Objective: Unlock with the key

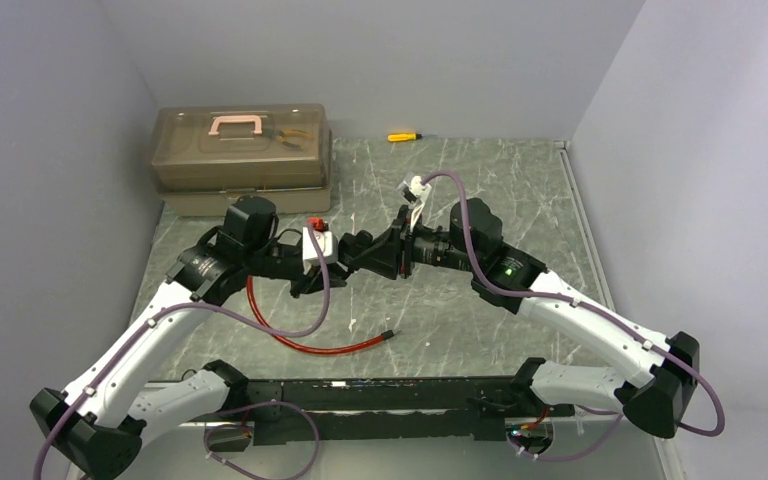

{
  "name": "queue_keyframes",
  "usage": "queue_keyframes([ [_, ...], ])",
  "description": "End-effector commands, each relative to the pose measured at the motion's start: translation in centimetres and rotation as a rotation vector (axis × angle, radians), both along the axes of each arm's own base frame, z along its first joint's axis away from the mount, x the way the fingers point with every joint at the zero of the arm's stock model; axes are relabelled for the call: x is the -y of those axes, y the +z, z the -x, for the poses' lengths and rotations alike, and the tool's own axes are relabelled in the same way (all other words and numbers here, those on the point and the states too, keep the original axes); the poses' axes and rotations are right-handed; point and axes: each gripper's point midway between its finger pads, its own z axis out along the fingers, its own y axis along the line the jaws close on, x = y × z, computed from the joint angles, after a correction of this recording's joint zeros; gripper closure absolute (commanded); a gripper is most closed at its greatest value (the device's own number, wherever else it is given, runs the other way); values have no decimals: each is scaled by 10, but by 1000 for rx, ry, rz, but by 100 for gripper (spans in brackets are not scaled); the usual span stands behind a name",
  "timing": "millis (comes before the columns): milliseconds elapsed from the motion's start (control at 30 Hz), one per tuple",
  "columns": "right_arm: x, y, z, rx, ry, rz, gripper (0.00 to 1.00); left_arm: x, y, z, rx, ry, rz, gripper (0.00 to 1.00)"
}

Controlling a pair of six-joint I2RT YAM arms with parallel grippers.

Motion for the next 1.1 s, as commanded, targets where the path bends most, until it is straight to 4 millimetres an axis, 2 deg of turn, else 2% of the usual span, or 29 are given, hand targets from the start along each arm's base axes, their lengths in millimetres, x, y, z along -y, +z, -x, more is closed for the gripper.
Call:
queue_keyframes([
  [0,1,44,-19,77,-103,-149,100,-9,19,-22,213,97,-52,79],
  [100,4,41,-27,45,-159,-156,100,-17,14,-39,290,177,-108,84],
  [200,8,39,-34,12,-217,-180,100,-19,9,-46,353,201,-161,89],
  [367,13,23,-52,-108,-349,-196,100,-19,7,-65,519,228,-269,98],
  [500,18,10,-70,-216,-473,-225,100,-15,5,-77,679,211,-368,96],
  [700,38,7,-94,-293,-650,-346,100,-3,-2,-72,852,97,-447,93],
  [767,43,10,-96,-293,-670,-383,100,-1,-4,-68,871,54,-467,83],
  [800,46,10,-97,-293,-683,-392,100,1,-6,-64,858,28,-464,72],
  [867,52,5,-99,-282,-707,-392,100,6,-7,-51,782,-16,-433,34],
  [900,55,2,-101,-280,-718,-385,100,6,-9,-44,736,-35,-424,25],
  [967,63,-11,-102,-283,-734,-369,100,6,-10,-29,628,-59,-406,15],
  [1000,67,-17,-104,-283,-739,-368,100,6,-10,-24,578,-51,-399,3],
  [1067,75,-30,-105,-288,-737,-372,100,2,-11,-16,465,-28,-414,1],
])
